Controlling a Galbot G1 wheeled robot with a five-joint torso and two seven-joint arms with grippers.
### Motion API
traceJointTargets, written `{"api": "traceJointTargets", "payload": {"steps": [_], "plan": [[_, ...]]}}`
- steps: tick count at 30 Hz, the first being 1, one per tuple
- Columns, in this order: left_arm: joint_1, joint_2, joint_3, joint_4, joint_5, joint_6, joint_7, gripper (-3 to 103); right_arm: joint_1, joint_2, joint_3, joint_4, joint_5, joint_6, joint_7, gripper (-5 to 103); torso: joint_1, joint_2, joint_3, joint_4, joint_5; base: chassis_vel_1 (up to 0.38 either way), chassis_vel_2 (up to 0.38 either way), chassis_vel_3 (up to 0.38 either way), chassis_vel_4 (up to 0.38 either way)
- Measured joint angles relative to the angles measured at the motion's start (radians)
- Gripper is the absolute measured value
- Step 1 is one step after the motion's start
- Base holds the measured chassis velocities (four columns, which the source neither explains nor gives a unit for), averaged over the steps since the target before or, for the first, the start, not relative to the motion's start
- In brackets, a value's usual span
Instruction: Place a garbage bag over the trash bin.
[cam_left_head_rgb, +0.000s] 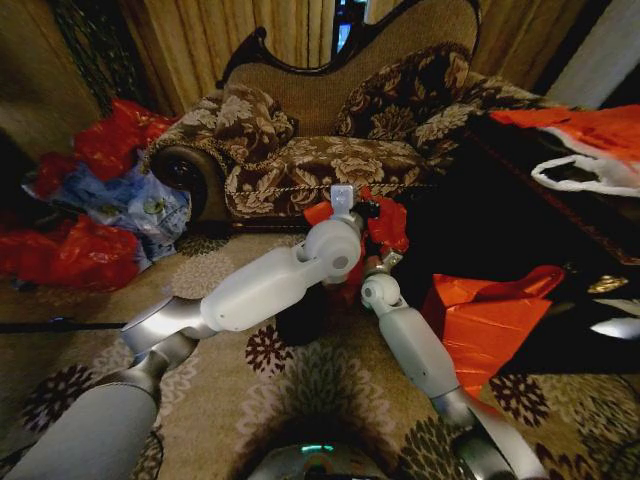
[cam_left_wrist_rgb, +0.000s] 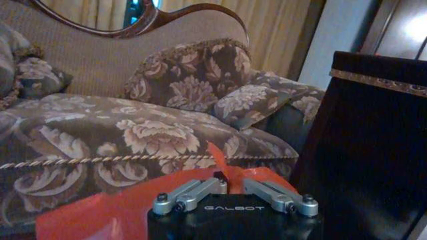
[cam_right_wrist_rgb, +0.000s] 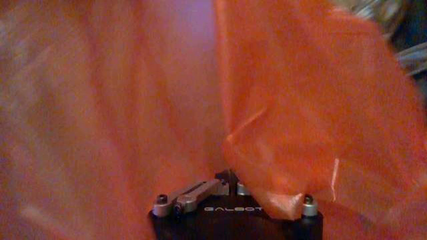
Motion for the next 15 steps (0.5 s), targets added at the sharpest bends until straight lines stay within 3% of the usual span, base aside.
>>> {"api": "traceJointTargets", "payload": {"steps": [6,11,15], "plan": [[-0.003,-0.006,-0.003,-0.016,-0.014,-0.002,-0.002,0,0.009,0.028,-0.044,-0.050,0.003,-0.002,-0.068,0,0.000,0.000,0.000,-0.0002,0.0002,0.000,0.000,0.000,0.000],[0.003,-0.001,-0.031,-0.079,-0.083,-0.003,-0.089,0,0.030,0.050,-0.039,-0.086,-0.017,-0.001,-0.079,0,0.000,0.000,0.000,-0.0002,0.0001,0.000,0.000,0.000,0.000],[0.018,0.018,-0.044,-0.112,-0.097,-0.003,-0.110,0,0.044,0.049,-0.042,-0.103,-0.024,-0.001,-0.081,0,0.000,0.000,0.000,-0.0002,0.0000,0.000,0.000,0.000,0.000]]}}
